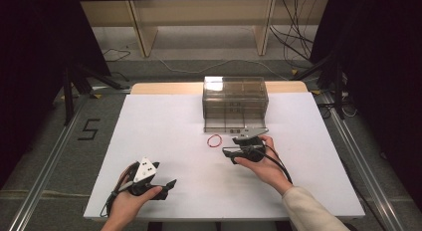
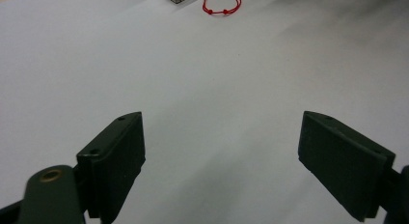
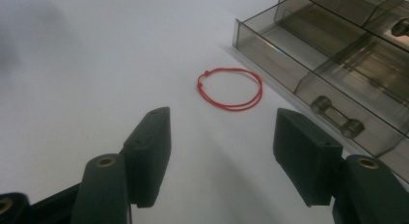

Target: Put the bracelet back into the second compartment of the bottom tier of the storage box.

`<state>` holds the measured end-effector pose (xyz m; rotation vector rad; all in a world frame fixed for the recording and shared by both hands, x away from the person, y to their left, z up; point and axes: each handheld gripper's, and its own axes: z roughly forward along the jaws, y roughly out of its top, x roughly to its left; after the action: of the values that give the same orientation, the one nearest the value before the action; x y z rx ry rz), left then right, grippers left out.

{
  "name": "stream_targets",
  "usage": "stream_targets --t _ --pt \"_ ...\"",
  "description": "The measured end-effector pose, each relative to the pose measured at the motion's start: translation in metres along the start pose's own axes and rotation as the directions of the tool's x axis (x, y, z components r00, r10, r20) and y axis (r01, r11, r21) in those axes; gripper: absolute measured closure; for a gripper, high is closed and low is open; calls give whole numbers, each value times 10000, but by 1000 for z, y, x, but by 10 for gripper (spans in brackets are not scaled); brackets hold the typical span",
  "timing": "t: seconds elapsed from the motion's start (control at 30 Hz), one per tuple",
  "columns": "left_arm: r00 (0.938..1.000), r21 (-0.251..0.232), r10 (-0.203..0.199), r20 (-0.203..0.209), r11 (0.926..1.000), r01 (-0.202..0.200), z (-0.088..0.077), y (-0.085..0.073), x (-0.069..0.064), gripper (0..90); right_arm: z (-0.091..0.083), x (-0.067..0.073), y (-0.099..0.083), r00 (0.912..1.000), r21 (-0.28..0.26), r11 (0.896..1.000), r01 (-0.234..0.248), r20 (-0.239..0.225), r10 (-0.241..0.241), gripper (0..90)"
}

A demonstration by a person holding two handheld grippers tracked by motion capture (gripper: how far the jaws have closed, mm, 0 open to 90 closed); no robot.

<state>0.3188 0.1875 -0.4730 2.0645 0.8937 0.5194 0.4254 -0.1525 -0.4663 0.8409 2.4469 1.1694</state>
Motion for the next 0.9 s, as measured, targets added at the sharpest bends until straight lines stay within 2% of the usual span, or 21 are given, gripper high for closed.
stream_targets --t 0.23,0.73,0.77,0.9 --pt "10000 -43 -39 20 10000 40 1 0 0 166 25 2 8 9998 460 9988 164 -111 -159 431" --pt "10000 -32 -48 49 10000 48 1 -1 0 166 50 3 15 9985 640 9965 537 -125 -530 535" --pt "10000 21 4 74 10000 -4 1 -1 0 166 52 5 16 9994 631 9974 342 -110 -336 539" --pt "9999 22 58 122 10000 -59 1 -1 0 165 57 6 16 9989 695 9966 439 -198 -426 562"
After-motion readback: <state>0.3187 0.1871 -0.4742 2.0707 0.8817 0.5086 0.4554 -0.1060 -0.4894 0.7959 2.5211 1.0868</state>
